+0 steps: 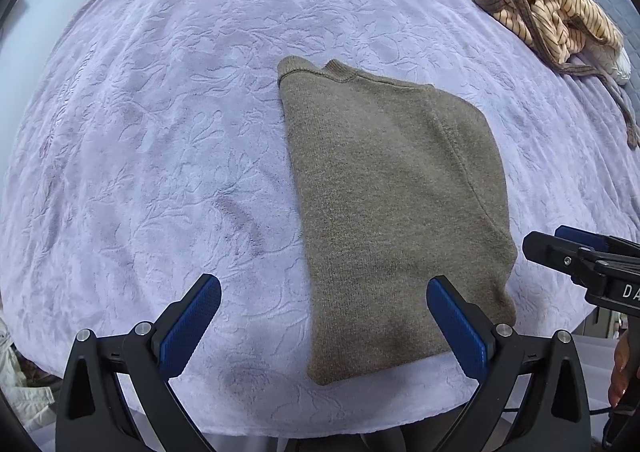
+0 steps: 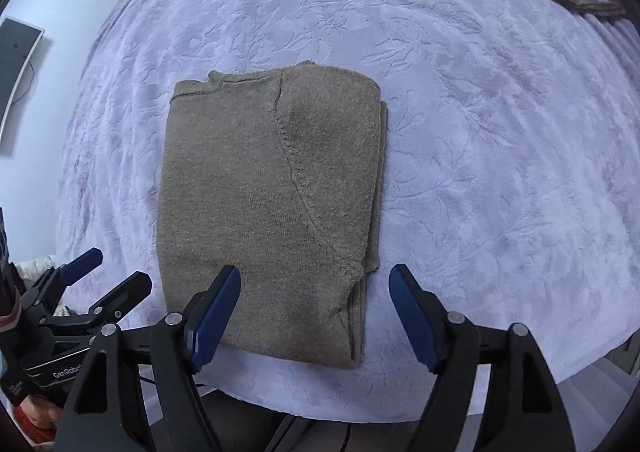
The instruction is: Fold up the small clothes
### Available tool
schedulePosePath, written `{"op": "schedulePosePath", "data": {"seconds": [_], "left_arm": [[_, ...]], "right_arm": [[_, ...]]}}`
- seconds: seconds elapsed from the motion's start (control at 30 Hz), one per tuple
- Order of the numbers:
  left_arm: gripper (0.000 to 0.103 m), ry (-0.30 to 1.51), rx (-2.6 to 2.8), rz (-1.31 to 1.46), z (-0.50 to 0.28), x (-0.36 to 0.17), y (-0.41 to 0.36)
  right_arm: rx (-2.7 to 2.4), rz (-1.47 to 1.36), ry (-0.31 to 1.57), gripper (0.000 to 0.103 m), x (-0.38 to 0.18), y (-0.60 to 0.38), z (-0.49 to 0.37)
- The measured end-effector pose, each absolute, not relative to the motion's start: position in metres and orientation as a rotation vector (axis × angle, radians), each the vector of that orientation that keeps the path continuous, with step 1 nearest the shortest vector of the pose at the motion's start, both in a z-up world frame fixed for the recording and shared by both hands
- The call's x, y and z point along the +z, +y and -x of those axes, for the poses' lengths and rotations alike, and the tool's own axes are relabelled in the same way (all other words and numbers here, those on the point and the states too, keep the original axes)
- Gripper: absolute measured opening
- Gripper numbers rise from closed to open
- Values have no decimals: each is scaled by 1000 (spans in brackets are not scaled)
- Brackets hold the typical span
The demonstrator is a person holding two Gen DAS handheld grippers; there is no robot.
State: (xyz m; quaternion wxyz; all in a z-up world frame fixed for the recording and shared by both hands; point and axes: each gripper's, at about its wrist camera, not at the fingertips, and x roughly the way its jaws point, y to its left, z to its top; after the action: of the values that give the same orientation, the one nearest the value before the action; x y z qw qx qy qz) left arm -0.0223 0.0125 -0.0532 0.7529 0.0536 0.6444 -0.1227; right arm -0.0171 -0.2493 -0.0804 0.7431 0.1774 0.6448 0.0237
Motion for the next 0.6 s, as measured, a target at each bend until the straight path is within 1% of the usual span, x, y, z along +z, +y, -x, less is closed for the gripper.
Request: {"op": "schedulePosePath", "data": {"seconds": [0.1,0.13,0.2,0.23,0.6], "left_arm": [[103,1402,-274,-111,23,-51,11],[103,1402,-275,-109,23,-50,11],[103,1405,-273,-107,24,-50,10],[103,1409,-272,-107,25,-50,10],[103,1428,-253,-139,26,-54,10]], "right_arm": [[27,-375,1410,84,-79,-250,18],[21,-371,1409,86,-78,-251,18],[10,-363,1400,94,-77,-251,19],[7,-360,1396,103,-76,-250,19],[-19,-332,1379,103,-73,-246,19]]}}
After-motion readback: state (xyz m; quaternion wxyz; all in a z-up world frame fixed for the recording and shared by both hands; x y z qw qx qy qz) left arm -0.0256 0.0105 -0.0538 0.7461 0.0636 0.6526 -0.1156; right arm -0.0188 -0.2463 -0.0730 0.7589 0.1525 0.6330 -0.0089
